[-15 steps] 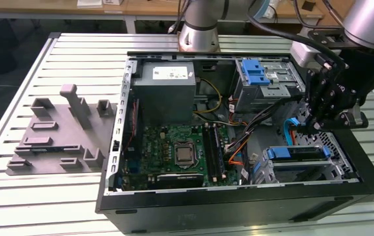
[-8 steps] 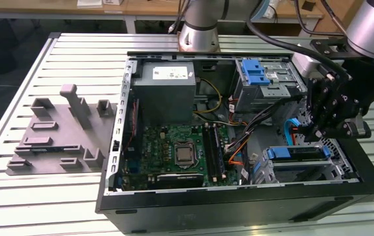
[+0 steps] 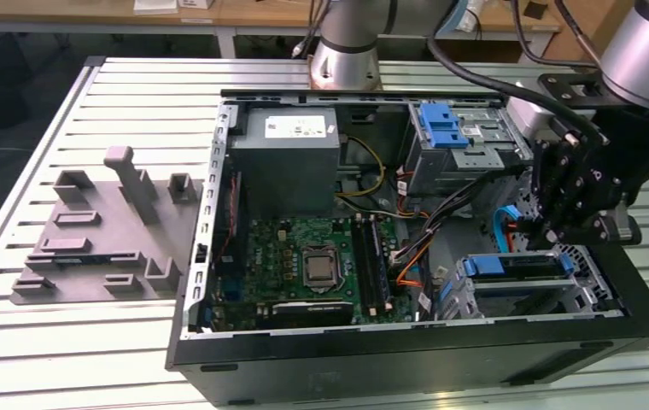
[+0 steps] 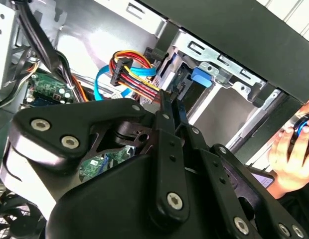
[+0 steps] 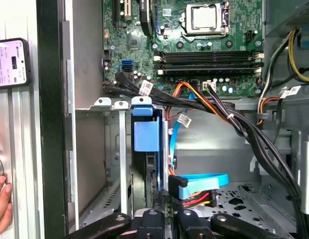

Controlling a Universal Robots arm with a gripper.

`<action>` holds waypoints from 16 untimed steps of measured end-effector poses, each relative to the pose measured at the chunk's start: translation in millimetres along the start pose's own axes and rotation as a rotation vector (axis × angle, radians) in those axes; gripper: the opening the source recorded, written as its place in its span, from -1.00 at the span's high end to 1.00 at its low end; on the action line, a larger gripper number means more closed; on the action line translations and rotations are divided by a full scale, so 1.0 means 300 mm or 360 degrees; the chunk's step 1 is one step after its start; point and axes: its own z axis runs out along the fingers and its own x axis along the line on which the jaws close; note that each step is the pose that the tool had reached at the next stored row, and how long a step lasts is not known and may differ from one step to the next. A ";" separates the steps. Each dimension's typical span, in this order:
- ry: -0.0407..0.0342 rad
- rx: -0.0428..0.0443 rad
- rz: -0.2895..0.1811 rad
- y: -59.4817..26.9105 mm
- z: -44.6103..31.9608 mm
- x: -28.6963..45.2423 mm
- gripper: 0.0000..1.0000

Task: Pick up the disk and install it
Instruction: 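Insert the first disk wire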

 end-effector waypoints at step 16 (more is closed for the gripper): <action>0.0002 -0.0029 0.0050 -0.009 0.017 0.020 0.66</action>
